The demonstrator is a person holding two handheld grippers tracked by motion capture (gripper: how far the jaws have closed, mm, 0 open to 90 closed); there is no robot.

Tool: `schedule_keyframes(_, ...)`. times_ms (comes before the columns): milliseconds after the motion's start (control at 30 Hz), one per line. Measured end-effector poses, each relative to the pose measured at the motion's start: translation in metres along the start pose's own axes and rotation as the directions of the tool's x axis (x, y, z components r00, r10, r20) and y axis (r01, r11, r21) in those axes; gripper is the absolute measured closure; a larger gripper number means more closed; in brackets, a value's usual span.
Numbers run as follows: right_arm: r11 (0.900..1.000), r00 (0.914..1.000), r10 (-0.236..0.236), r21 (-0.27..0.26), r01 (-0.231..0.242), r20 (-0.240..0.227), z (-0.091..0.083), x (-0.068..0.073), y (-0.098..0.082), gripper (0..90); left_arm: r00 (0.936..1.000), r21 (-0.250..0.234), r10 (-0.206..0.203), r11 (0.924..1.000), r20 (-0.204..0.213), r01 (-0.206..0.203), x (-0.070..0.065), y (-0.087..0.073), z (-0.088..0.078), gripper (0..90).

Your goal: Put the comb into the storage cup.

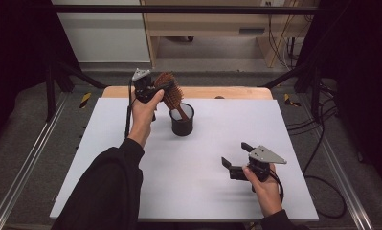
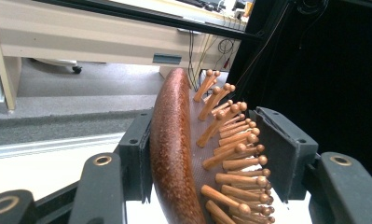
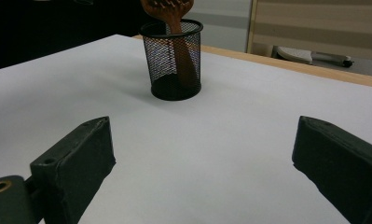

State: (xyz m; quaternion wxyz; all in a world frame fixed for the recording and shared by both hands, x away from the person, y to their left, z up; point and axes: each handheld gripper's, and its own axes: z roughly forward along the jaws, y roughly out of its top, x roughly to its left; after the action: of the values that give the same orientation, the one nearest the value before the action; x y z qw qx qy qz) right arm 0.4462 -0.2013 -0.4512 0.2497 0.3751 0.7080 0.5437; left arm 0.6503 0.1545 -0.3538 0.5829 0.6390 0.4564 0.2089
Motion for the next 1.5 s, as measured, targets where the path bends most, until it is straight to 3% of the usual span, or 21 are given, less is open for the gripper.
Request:
schedule_keyframes(500,1.000,1.0000,0.000,0.001,0.000,-0.003,0.0003,0.0005,-0.0001,5.5,0.9995,0.005,0.022,0.9997,-0.023,-0.022,0.0028,-0.0018,-0.0025,39.2)
schedule_keyframes(1500,1.000,0.9999,-0.004,0.010,0.004,-0.011,0.0020,0.0017,-0.0009,5.3,0.9991,0.008,0.021,0.9997,-0.037,-0.021,0.0060,-0.0038,-0.0045,34.5)
